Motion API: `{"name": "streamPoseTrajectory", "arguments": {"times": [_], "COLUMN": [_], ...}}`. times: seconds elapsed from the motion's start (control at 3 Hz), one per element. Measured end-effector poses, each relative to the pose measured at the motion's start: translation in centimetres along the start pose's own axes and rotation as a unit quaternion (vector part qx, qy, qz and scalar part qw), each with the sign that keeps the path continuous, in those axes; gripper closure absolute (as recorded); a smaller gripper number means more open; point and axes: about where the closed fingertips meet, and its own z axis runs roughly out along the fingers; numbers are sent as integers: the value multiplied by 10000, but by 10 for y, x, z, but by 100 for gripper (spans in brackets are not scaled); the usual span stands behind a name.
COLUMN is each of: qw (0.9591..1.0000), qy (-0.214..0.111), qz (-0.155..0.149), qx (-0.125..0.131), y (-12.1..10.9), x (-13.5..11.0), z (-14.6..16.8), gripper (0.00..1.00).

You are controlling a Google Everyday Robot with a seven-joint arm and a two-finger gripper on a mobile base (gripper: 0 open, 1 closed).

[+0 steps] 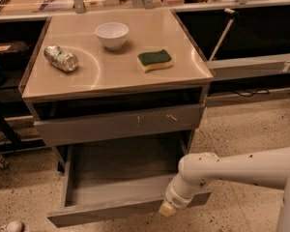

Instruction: Close middle drawer

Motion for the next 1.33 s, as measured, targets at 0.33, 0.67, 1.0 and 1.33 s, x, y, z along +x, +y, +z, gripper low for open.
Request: {"name": "streamPoseTrajectory", "arguments": {"times": [0.33,0.67,1.0,1.33], "qw": [10000,10000,10000,10000], "qy": [0,0,0,1], "qz": [0,0,0,0], "qx": [0,0,-1,-1], "y": [0,0,0,0], "x": [0,0,0,0], "z": [0,0,0,0], "gripper": [64,40,17,0]}}
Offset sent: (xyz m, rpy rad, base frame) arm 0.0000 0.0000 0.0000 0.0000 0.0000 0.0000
